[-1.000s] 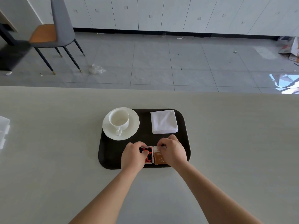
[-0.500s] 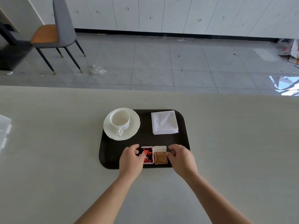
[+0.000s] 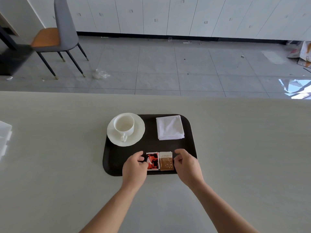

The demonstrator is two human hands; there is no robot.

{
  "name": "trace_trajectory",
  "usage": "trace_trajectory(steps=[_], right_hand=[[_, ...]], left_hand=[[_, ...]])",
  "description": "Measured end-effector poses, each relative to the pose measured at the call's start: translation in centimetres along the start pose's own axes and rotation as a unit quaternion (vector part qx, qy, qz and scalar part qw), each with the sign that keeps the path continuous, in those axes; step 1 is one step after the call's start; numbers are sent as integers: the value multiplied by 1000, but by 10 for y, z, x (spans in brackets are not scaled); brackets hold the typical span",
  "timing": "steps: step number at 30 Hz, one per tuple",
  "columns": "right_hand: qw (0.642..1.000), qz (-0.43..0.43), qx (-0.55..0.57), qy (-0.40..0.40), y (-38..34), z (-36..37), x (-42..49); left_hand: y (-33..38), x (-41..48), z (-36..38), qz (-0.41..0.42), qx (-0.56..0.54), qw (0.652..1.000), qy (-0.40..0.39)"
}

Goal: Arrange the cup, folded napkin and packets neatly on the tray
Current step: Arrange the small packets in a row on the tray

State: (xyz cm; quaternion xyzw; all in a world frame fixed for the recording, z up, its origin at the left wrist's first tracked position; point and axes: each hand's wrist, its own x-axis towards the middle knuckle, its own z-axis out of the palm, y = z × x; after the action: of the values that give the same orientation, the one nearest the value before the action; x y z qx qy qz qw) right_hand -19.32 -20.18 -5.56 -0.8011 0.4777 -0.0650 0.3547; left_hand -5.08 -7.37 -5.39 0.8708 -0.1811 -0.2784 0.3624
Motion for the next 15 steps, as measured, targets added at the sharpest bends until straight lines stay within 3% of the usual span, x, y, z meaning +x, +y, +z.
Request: trace_trajectory(steps=[15], right_hand=[[999,-4,37,-8,-1,0,-9]], left_hand=[[2,-8,-5,19,-26,998,-46]])
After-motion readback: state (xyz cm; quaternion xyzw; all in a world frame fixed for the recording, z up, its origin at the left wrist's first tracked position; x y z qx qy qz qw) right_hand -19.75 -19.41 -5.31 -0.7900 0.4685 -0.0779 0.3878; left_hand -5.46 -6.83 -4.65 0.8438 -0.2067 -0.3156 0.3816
